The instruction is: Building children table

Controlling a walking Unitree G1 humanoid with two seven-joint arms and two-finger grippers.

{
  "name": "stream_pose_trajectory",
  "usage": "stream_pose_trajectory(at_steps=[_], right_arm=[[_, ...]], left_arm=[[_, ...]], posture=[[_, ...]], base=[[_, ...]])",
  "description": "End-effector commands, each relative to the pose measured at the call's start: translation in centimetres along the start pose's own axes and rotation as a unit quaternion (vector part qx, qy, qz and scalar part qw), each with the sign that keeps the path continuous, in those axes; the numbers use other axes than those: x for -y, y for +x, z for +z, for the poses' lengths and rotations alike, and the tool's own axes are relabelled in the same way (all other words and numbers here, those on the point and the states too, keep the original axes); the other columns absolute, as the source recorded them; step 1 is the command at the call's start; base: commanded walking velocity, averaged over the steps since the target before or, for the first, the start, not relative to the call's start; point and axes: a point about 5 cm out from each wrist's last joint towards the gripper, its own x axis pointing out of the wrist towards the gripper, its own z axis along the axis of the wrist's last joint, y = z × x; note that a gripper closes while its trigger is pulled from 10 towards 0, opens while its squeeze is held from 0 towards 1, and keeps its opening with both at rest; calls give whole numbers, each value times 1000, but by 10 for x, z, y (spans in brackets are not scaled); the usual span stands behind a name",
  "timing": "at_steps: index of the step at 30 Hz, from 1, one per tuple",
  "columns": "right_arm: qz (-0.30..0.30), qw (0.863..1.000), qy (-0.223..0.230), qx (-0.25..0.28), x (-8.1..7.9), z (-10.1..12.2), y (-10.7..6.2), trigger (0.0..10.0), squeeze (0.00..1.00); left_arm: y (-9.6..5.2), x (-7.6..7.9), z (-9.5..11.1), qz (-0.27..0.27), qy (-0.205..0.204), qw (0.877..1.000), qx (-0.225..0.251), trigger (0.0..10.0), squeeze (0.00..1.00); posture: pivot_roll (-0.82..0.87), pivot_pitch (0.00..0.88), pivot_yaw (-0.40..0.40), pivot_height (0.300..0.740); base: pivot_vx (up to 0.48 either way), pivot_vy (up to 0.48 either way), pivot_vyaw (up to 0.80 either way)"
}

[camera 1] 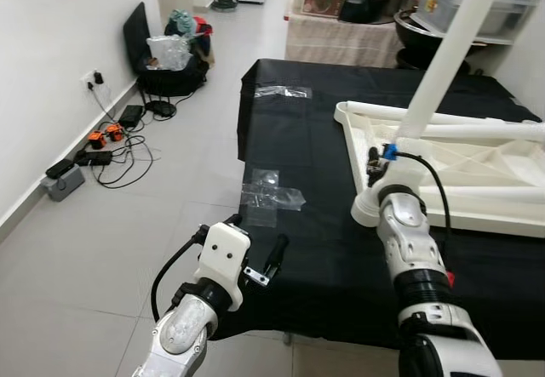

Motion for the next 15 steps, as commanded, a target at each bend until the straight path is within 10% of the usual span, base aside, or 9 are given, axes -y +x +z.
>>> stream_pose_trajectory(at_steps=[1,2,3,8,13,15], right_arm=[[34,999,-7,1,-7,1,5,10000,1000],[34,999,-7,1,-7,1,5,10000,1000],[101,995,-7,-16,-15,-4,7,10000,0],[327,942,-4,-74,-26,-12,0,10000,0],[422,902,-2,-90,-25,-9,-7,10000,0],[517,850,-12,-99,-24,-7,-15,10000,0]], left_arm=[[0,1,-4,-2,0,1000,-7,10000,0],[0,1,-4,-2,0,1000,-7,10000,0],[0,2,-4,-1,0,1000,-6,10000,0],[1,3,-3,-1,-2,1000,-4,10000,0],[1,3,-3,-1,-3,1000,-4,10000,0],[1,3,-3,-1,-2,1000,-3,10000,0]], posture=[[81,24,-101,740],[81,24,-101,740],[80,24,-102,740],[80,25,-103,740],[79,24,-105,740],[79,24,-105,740]], base=[[0,0,0],[0,0,0],[0,0,0],[0,0,0],[0,0,0],[0,0,0]])
